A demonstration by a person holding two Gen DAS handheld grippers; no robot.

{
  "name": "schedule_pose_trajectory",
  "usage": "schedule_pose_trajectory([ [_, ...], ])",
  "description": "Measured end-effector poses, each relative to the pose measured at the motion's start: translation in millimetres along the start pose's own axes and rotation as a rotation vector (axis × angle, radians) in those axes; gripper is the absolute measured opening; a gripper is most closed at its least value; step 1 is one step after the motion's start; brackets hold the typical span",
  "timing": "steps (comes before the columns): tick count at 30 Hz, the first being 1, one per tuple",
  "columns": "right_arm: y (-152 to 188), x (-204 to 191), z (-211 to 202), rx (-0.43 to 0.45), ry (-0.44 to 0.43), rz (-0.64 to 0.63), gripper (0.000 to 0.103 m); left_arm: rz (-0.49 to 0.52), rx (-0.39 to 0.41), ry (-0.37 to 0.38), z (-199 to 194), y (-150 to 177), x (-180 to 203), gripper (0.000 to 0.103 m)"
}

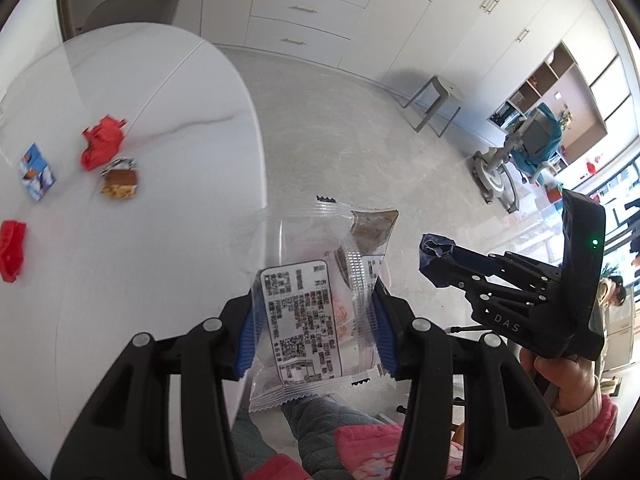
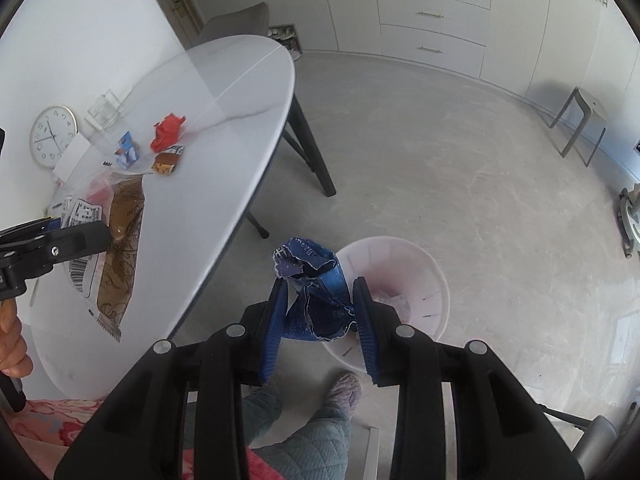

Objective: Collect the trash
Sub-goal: 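Carry the blue paper over the wastebasket and open the right tool while the left carries the bag, then hold the plastic bag over the wastebasket and open the left tool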

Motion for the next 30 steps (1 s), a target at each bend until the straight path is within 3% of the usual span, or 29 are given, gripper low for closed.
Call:
schedule_pose_trajectory([
  [9,14,36,26,-0.037,0.004,-0.017,0.035,0.065,0.008,-0.049,8,-6,38,0.047],
  [12,21,44,40,-0.063,0.019,-0.024,0.046,0.073,0.007,-0.059,6,-6,42,0.047],
  [14,23,47,47,-0.078,0.039,-0.023,0.071,0.078,0.007,-0.066,7,-6,43,0.047],
  [22,10,59,25,-0.017,0.094,0.024,0.085,0.105,-0.002,-0.082,16,-7,49,0.047],
  [26,-3,73,0,0.007,0.189,0.014,0.094,0.129,-0.011,-0.076,30,-7,58,0.047],
  [30,-13,89,-28,0.044,0.257,-0.008,0.096,0.163,-0.044,-0.058,57,-2,75,0.047],
])
Point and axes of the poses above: each gripper's, at about its wrist camera, not at the fingertips, and z roughly the way its jaws point, x to its right, y to its underside, the point moved 8 cm from there along z, roughly the way its jaws point, and after that the axes turned 12 degrees about x, right-handed, at the moved point
